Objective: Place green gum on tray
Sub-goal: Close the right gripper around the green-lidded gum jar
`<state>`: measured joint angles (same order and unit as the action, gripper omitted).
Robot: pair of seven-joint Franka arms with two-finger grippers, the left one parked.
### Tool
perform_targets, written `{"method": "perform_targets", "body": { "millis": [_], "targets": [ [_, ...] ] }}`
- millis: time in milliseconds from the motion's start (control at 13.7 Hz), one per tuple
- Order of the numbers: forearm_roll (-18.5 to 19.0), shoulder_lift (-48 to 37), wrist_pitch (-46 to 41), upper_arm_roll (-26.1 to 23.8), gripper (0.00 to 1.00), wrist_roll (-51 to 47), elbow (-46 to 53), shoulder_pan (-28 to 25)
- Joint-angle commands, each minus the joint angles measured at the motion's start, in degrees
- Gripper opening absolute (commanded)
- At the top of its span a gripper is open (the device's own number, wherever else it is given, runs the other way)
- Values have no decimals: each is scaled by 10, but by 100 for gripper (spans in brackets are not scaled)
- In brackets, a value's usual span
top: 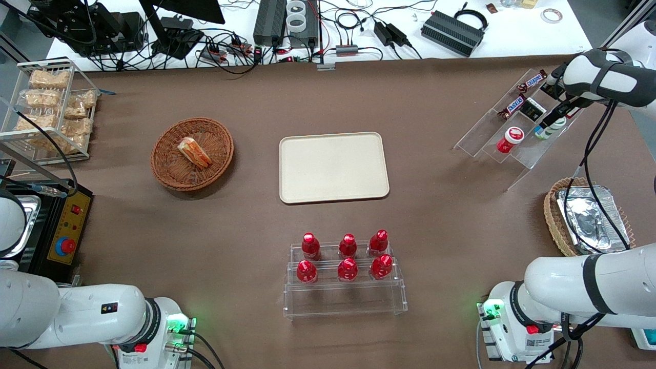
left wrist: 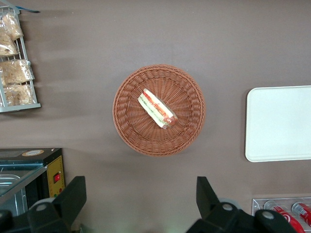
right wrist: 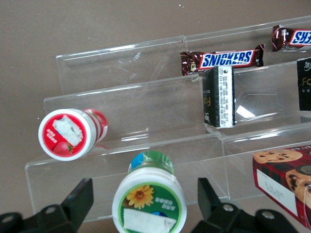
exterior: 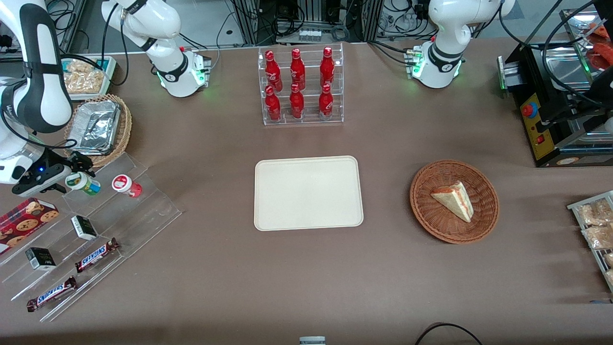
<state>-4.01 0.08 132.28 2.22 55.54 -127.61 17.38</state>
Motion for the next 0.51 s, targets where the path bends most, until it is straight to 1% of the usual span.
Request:
{"method": "perform_targets", "body": {
  "millis": [0, 73, 293, 439],
  "targets": [
    [-9, 2, 11, -3, 6, 29, -1, 7],
    [-9, 3, 9, -3, 0, 29, 3, 7],
    [-9, 2, -3, -3, 0, 26, 14, 5],
    [-9, 1, -28, -4, 0, 23, 36, 2]
  ]
}}
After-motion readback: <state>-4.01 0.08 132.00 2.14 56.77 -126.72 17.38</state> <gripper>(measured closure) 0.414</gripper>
